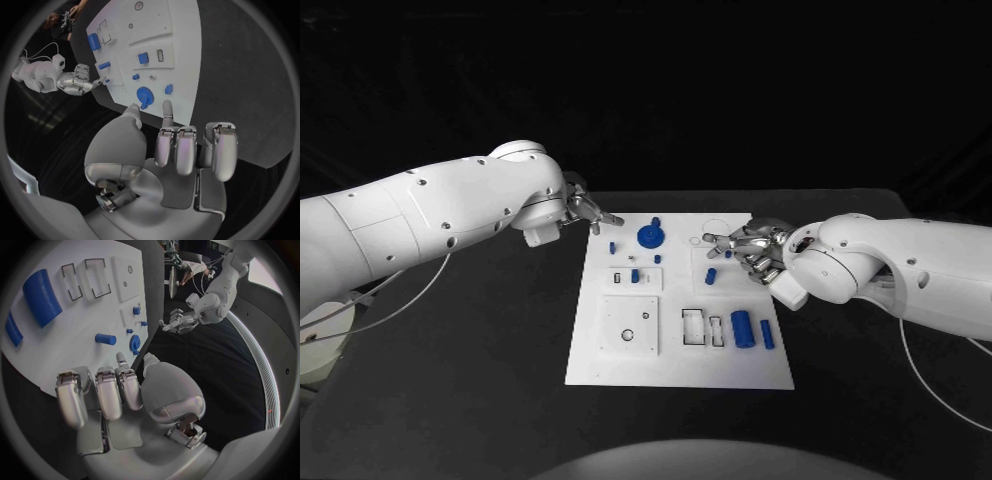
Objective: Assemble the parts on the task board
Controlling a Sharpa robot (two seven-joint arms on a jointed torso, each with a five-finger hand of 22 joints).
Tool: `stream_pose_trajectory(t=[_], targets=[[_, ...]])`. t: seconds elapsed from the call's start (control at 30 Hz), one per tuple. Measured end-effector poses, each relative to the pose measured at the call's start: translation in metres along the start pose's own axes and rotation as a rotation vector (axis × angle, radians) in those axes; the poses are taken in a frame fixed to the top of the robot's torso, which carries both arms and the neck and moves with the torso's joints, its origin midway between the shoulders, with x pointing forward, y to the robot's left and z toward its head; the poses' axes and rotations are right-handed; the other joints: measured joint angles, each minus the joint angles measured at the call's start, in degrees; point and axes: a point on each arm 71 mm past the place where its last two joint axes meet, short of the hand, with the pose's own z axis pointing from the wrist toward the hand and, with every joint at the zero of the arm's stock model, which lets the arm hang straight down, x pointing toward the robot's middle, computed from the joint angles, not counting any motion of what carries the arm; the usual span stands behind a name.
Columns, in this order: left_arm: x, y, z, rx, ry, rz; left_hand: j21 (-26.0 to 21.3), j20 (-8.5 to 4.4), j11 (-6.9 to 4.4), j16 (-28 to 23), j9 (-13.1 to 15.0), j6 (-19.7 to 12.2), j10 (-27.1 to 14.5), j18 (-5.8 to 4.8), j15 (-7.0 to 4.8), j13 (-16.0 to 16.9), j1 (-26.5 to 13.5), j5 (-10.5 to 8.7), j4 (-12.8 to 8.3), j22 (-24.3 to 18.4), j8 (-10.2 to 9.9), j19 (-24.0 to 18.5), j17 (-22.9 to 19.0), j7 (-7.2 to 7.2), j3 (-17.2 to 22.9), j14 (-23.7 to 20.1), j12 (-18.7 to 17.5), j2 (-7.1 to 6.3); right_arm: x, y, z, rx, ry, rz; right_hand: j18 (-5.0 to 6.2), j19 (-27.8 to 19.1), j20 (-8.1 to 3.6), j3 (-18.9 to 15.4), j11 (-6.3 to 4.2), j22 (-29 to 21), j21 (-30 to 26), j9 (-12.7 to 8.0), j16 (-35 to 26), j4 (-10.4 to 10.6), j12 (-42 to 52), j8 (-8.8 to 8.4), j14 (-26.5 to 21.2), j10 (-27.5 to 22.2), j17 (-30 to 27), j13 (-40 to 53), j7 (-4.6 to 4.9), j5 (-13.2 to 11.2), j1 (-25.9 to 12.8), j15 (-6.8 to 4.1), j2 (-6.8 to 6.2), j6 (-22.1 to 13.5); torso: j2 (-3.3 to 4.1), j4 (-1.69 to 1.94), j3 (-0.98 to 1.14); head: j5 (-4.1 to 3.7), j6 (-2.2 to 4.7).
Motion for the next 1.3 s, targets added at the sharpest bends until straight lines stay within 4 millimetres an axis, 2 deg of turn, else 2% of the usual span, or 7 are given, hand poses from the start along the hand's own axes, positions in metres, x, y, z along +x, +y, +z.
stream_pose_trajectory(t=[0.17,0.4,0.63,0.87,1.3], targets=[[0.001,0.002,0.009,-0.031,0.032,0.035,0.0,0.00,0.00,0.0,-0.1,0.0,0.0,0.00,0.00,0.0,0.2,0.00,0.0,0.0,-0.1,0.0,0.0,0.00,0.0,0.0,0.0,0.12,0.001,0.001,0.000,-0.001,0.002,-0.001,-0.01,0.0,0.00,0.0,0.00,0.0,0.0,0.0,0.0,0.0,0.0,0.00,0.0,0.0,0.0,0.0,0.00,0.0,0.0,0.00,0.00,0.0,0.00,-0.03,0.00,0.01,0.10],[0.016,0.006,0.023,-0.059,0.075,0.066,0.0,0.00,0.00,0.0,-0.2,0.0,0.0,0.00,0.00,0.0,0.4,0.00,0.0,0.0,-0.3,0.0,0.0,0.00,0.0,0.0,0.0,-0.11,0.002,0.001,0.001,-0.001,0.004,-0.001,0.00,0.0,0.00,-0.2,0.00,0.0,0.0,0.0,0.0,0.2,0.0,0.00,0.0,0.0,0.0,0.0,0.00,0.0,0.0,0.00,0.00,0.0,0.05,-0.03,0.00,-0.16,0.21],[0.017,0.006,0.029,-0.064,0.074,0.075,0.0,0.00,0.00,0.0,-0.3,0.0,0.0,0.00,0.00,0.0,1.1,0.00,0.0,0.0,-0.5,0.0,0.0,0.00,0.0,0.0,0.0,-0.17,0.002,0.001,0.000,-0.002,0.005,-0.002,0.00,0.0,0.00,-0.2,0.00,0.0,0.0,0.0,0.0,0.2,0.0,0.00,0.0,0.0,0.0,0.0,0.00,0.0,0.0,0.00,0.00,0.0,0.05,-0.03,0.00,-0.18,0.04],[0.017,0.003,0.031,-0.058,0.066,0.084,0.0,0.00,0.00,0.0,-0.6,0.2,0.0,0.00,0.00,0.0,1.9,-0.67,0.0,0.0,-0.8,0.0,0.0,0.20,0.0,0.0,0.0,0.58,0.002,0.001,0.000,-0.002,0.007,-0.002,0.00,0.0,0.00,-0.2,0.00,0.0,0.0,0.0,0.0,0.2,0.0,-0.01,0.0,0.0,0.0,0.0,0.00,0.0,0.0,0.00,0.00,0.0,0.03,0.00,0.02,-0.16,-0.16],[0.015,-0.003,0.037,-0.050,0.051,0.093,0.0,0.00,0.00,0.0,-0.9,0.2,0.0,0.00,0.00,0.0,3.5,-0.68,0.0,0.0,-1.4,0.0,0.0,0.20,0.3,0.0,0.0,1.35,0.003,0.001,0.001,-0.003,0.008,-0.003,0.00,0.0,0.00,-0.2,0.00,0.0,0.0,0.0,0.0,0.2,0.0,-0.01,0.0,0.0,0.0,0.0,0.00,0.0,0.0,0.00,0.00,0.0,-0.01,-0.03,0.02,-0.23,-0.18]])
